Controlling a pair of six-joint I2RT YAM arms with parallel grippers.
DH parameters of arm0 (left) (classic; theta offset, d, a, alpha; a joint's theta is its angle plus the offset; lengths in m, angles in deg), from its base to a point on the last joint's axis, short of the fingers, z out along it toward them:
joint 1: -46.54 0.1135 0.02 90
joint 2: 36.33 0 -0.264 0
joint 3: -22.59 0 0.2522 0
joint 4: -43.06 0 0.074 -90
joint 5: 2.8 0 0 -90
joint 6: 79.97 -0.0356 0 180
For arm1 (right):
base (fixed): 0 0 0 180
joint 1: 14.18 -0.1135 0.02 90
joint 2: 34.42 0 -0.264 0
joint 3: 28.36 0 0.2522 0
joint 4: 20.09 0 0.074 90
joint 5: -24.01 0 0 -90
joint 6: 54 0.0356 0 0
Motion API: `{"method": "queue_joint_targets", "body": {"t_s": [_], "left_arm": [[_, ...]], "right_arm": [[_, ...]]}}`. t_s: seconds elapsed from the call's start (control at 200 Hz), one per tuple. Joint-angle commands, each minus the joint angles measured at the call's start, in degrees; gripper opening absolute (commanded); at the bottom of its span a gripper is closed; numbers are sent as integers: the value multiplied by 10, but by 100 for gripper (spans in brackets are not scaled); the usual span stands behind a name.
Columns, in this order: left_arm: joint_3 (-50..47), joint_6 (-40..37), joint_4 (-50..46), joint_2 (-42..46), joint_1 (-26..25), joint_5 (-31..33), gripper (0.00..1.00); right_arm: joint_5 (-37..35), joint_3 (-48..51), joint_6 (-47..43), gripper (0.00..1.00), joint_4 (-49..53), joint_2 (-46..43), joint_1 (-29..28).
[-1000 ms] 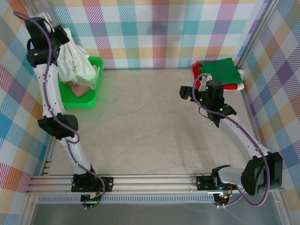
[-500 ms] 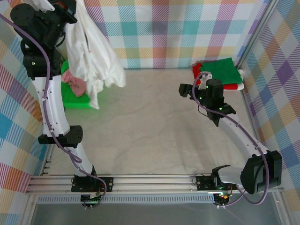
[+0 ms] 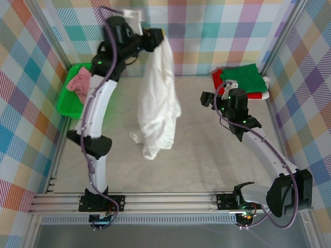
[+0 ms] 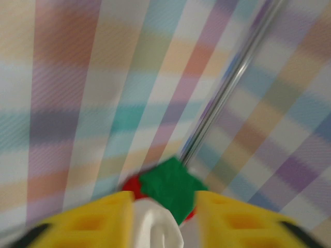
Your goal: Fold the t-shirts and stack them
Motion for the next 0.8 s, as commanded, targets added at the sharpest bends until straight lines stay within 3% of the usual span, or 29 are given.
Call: {"method": "queue_joint_targets", "body": {"t_s": [0.0, 0.075, 0.175, 0.245, 0.33, 0.565, 0.64, 0.72, 0.795], "left_arm": [[-10, -55, -108, -23, 3, 61, 56], [-117, -57, -103, 48, -3, 110, 62], [-450, -37, 64, 225, -7, 151, 69], [-630, -20, 135, 321, -7, 168, 69], [-772, 7, 128, 393, -7, 188, 66], [-1013, 113, 128, 444, -7, 129, 64], [-1062, 134, 165, 439, -10, 116, 64], [-1103, 138, 230, 432, -13, 108, 64], [-1119, 129, 272, 407, -13, 108, 55]], "right_arm": [[0, 1, 5, 100, 13, 8, 0], [44, -5, -2, 100, 28, 19, -1], [114, 3, 3, 98, 33, 37, -1], [173, 5, 14, 94, 44, 60, -3], [214, 0, 24, 87, 81, 94, -16], [253, -45, 13, 78, 119, 227, -86], [245, -54, 32, 73, 119, 264, -103], [246, -25, 63, 72, 52, 273, -117], [260, -29, 83, 63, 29, 292, -125]]}}
